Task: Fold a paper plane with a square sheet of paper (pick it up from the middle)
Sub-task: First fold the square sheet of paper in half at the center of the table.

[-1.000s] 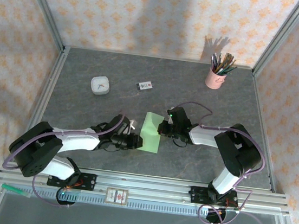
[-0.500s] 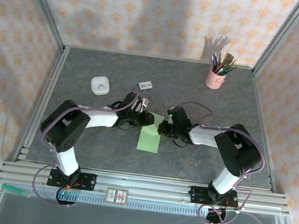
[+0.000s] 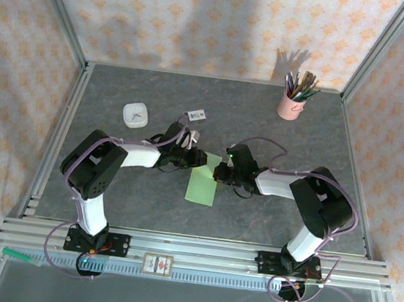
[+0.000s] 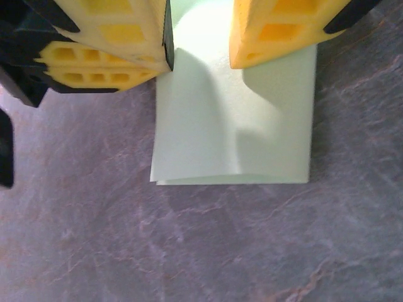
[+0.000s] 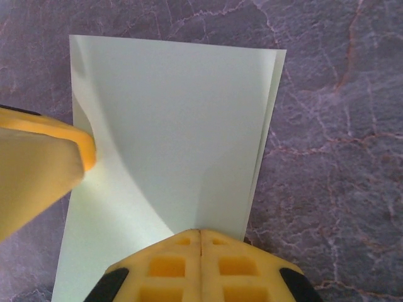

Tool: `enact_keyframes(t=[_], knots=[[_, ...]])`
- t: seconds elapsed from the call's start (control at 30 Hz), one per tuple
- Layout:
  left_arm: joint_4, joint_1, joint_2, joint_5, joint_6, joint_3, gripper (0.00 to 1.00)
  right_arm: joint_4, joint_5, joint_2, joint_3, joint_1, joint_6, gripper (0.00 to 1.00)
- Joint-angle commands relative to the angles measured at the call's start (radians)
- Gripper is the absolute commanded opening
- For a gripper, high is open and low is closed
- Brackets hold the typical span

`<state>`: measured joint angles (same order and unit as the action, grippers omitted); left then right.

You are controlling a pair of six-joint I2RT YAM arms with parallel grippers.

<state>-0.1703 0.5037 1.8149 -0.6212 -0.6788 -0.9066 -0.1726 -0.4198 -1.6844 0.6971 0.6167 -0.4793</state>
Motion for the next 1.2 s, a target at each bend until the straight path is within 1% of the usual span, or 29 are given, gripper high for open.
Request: enact_keyframes(t=[0.0,0.27,0.37,0.57,0.77,0.93,1.07,1.17], knots=[[-0.004,-0.007,0.023,-0.006,0.027,-0.051,0.32,0.189,0.157,-0.060,-0.056,-0.011,0.003,0.01],[0.008,-0.038,0.129,0.003,0.054,-0.102,0.32,0.193,0.163,-0.051,-0.063,-0.011,0.005,0.01],[0.020,-0.061,0.127,0.004,0.062,-0.102,0.32,0.193,0.164,-0.052,-0.062,-0.011,0.004,0.01],[-0.008,-0.060,0.049,-0.037,0.040,-0.096,0.33,0.194,0.166,-0.053,-0.061,-0.011,0.004,0.01],[0.001,-0.060,0.109,-0.038,0.046,-0.129,0.35,0.196,0.164,-0.057,-0.053,-0.011,0.005,0.01],[0.048,-0.072,0.171,0.018,0.073,-0.164,0.35,0.199,0.166,-0.055,-0.054,-0.011,0.005,0.01],[0.063,-0.074,0.177,0.034,0.082,-0.165,0.35,0.198,0.168,-0.054,-0.059,-0.011,0.004,0.01],[0.050,-0.075,0.149,0.016,0.070,-0.161,0.35,0.197,0.168,-0.055,-0.061,-0.011,0.004,0.01]])
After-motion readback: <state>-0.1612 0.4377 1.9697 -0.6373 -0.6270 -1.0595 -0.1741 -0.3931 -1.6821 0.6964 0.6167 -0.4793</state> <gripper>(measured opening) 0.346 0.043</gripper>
